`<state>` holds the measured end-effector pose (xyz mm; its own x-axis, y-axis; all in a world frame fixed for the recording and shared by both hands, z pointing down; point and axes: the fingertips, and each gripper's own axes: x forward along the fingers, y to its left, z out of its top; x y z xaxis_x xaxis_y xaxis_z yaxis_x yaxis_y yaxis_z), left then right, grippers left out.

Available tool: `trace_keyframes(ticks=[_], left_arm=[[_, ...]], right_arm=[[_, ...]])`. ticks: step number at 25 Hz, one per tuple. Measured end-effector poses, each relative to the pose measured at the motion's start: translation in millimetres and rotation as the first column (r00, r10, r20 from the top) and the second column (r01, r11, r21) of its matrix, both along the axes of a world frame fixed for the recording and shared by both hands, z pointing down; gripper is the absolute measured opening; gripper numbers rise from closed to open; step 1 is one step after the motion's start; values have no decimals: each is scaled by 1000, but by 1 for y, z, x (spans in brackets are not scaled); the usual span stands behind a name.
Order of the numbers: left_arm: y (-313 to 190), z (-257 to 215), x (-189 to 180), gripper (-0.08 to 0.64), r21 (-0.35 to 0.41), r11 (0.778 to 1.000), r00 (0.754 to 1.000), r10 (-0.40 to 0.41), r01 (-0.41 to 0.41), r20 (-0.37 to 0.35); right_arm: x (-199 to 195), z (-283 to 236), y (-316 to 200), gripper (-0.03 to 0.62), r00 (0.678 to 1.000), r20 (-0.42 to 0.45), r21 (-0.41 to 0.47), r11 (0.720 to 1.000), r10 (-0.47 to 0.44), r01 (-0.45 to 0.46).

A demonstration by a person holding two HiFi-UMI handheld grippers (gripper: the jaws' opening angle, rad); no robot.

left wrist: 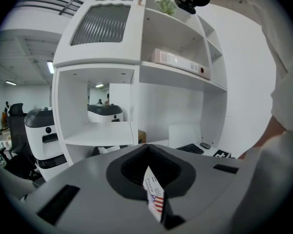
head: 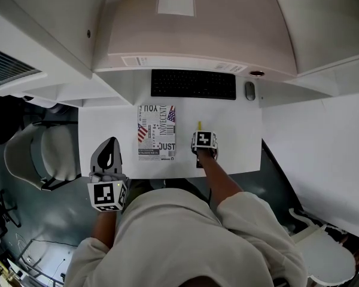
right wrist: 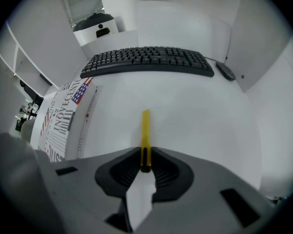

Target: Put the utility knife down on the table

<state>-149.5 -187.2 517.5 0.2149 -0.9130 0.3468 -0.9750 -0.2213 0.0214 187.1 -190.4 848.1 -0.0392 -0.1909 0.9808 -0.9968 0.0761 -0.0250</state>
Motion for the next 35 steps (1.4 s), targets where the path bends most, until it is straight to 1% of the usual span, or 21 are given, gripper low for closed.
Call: trace_keyframes(ticks=[6, 11, 21, 25, 29, 32, 35], left_arm=[[0, 1, -5, 0, 0, 1000, 1000, -4, 4, -8], [2, 1, -8, 0, 0, 1000, 1000, -6, 6, -10], [2, -3, -2, 0, 9, 1000, 1000, 14, -13, -12], [1, -6, 3, 0, 21, 999, 999, 30, -30, -15], [-2, -9, 10, 0, 32, 998, 998, 57, -57, -17], [-6, -12, 16, 0, 43, 996, 996, 84, -84, -21], [-11, -16, 24, 0, 57, 992, 993, 115, -114, -26]], right_arm=[[0, 2, -1, 78, 1000, 1, -14, 1000, -2, 2], [2, 2, 0, 108, 1000, 26, -10, 1000, 4, -4], [-6, -20, -6, 120, 998, 57, 61, 998, -12, 8], [-6, -36, -9, 120, 997, 71, 108, 994, -8, 0], [-3, -60, -15, 116, 996, 92, 178, 984, 5, -22], [1, -84, -19, 109, 995, 101, 240, 970, 16, -40], [6, -109, -21, 94, 994, 103, 306, 950, 28, -59]])
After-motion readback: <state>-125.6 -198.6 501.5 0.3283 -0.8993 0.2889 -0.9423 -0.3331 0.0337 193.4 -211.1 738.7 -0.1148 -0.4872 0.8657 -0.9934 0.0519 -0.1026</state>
